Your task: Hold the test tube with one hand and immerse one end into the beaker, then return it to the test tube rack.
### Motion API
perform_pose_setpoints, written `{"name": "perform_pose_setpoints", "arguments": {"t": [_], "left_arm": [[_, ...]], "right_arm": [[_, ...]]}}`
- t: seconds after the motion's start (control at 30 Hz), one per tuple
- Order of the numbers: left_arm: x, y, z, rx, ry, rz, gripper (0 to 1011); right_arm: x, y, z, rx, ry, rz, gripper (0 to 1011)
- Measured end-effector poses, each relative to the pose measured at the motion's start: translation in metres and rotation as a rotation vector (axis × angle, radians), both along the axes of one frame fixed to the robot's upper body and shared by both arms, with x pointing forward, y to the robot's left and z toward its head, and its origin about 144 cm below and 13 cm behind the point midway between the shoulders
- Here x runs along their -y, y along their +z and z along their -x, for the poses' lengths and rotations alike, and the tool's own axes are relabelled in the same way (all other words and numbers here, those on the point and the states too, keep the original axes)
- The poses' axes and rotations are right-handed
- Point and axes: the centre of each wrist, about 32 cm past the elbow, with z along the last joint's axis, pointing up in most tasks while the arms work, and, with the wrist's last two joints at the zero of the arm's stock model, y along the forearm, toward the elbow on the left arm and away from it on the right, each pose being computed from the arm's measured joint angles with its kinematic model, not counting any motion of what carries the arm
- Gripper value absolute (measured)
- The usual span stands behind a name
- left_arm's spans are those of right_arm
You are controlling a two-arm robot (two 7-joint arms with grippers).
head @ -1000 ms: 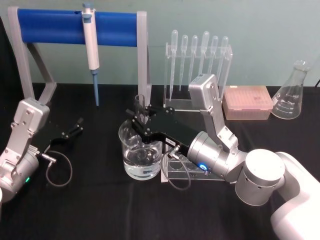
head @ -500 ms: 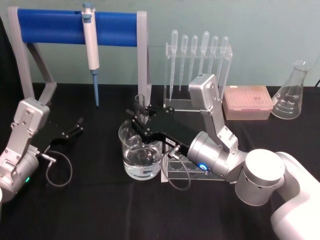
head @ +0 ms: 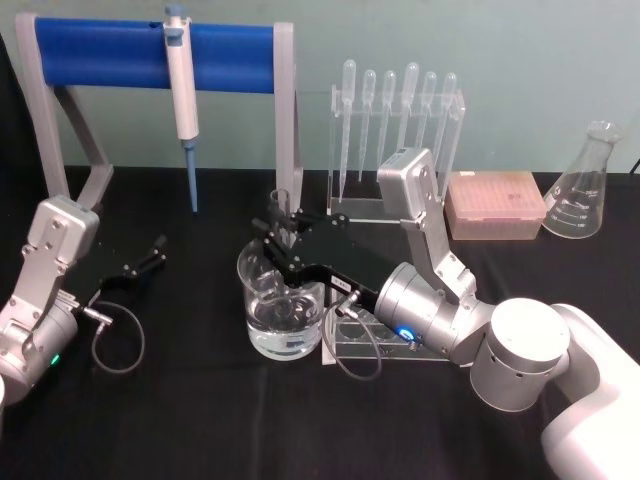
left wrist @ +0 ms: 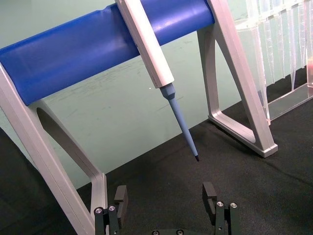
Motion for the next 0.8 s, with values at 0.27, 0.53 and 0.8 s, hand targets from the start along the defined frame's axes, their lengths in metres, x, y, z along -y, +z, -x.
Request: {"name": "perform_pose_setpoints", "arguments": {"t": [0.27, 0.53, 0.8], "left_arm": [[0.0, 0.0, 0.0, 0.0, 0.0, 0.0, 1000], [0.0, 0.0, 0.0, 0.0, 0.0, 0.0, 1000], [0.0, 0.0, 0.0, 0.0, 0.0, 0.0, 1000]], "right_arm": [[0.0, 0.0, 0.0, 0.0, 0.0, 0.0, 226], [0.0, 0.0, 0.0, 0.0, 0.0, 0.0, 226], [0.0, 0.0, 0.0, 0.0, 0.0, 0.0, 226]]}}
